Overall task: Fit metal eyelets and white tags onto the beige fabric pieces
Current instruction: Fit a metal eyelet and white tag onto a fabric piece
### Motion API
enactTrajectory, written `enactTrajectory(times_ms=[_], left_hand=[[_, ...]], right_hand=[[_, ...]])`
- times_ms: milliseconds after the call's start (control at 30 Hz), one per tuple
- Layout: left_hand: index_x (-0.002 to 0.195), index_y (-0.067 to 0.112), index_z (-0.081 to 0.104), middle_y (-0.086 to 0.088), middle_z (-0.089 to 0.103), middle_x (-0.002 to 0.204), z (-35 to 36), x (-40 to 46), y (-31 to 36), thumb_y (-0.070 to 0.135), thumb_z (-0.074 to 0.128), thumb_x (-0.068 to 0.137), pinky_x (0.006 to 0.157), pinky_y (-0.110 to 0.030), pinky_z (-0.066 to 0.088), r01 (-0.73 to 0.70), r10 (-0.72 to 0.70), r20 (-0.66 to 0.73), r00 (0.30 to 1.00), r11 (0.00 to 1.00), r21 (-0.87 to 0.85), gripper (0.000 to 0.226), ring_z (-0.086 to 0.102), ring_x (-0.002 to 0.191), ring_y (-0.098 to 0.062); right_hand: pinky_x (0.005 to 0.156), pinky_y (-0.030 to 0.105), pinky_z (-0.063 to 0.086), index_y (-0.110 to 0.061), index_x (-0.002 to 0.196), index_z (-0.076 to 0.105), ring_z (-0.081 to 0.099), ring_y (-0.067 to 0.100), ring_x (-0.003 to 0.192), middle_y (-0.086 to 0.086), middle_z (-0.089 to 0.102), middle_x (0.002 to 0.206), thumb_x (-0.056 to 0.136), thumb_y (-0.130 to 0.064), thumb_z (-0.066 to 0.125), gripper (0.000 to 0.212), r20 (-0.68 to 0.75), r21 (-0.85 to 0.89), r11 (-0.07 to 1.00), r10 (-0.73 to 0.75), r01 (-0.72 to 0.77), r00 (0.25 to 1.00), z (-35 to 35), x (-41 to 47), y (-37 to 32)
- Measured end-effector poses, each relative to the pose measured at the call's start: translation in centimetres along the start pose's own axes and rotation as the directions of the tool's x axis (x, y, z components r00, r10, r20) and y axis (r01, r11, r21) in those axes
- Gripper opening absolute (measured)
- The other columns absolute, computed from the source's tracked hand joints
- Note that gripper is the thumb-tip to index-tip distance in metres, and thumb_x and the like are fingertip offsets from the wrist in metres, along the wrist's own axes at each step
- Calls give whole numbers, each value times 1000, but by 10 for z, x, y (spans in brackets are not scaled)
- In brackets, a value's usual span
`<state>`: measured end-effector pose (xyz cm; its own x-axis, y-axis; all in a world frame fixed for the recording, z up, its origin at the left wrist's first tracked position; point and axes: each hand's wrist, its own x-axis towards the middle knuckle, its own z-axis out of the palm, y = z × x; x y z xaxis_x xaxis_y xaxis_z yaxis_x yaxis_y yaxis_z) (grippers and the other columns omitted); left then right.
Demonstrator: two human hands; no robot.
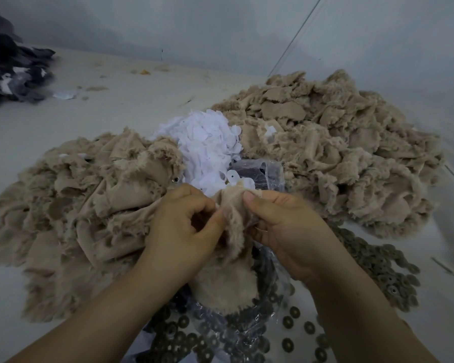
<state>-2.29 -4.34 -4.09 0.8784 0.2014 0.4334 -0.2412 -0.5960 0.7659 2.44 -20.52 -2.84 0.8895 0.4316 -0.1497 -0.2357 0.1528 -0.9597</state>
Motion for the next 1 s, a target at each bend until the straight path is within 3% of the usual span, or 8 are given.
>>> enactTrajectory(times_ms=[67,300,467,600,700,800,833,1000], left_hand=[[62,11,64,1,55,73,0,0,-1,14,74,85,63,-16,38,19,-18,12,1000,999,-38,26,54,68,-11],[60,5,63,2,57,74,-2,2,0,20,62,80,68,-25,40,-34,34,2,999,999,-19,25,56,74,-14],[60,8,60,1,60,70,-3,3,-1,20,61,82,74,-25,42,-60,60,0,998,998,10,24,55,75,-10],[63,18,58,8,55,65,-3,0,-2,29,59,85,60,-21,39,-24,25,-46,999,1000,9,25,52,69,-10],[68,20,59,8,56,68,-3,0,-2,30,58,87,57,-25,38,-44,44,-21,999,999,6,21,52,63,-10],[86,28,58,3,60,70,-4,0,0,22,57,86,50,-21,38,-23,34,72,997,990,-136,6,49,52,-7],[93,33,57,1,61,72,-5,0,0,17,56,84,48,-21,39,-23,40,97,994,986,-166,19,48,52,-6],[101,48,65,14,63,94,-7,1,-4,13,61,76,76,-22,50,-131,131,62,990,991,-4,42,60,87,-3]], right_hand=[[68,23,56,-7,98,76,73,19,82,13,77,93,98,-20,54,26,-6,-8,1000,4,-5,1000,0,0,0],[90,44,57,-4,107,74,72,33,98,19,75,100,101,-20,51,28,-42,-35,999,-14,12,999,-2,2,2],[75,34,60,-8,102,76,74,27,90,15,77,96,101,-22,52,28,-65,-44,999,-33,30,997,-1,2,1],[79,37,60,-12,102,76,74,28,94,12,77,99,81,-31,72,29,33,-66,997,-35,37,999,-2,-1,2],[83,39,60,-10,104,76,74,28,95,13,77,99,89,-14,70,17,34,-95,994,-51,54,998,0,-3,5],[91,47,57,-10,104,76,73,30,96,13,77,99,94,-13,64,16,-11,-119,992,-52,50,999,0,-2,6],[93,50,56,-10,104,76,73,31,97,13,77,99,95,-14,63,16,-19,-130,990,-51,48,999,0,-2,6],[100,53,51,-9,105,75,71,31,103,13,76,103,100,-17,56,21,-38,-129,991,-42,37,998,1,-1,8]])
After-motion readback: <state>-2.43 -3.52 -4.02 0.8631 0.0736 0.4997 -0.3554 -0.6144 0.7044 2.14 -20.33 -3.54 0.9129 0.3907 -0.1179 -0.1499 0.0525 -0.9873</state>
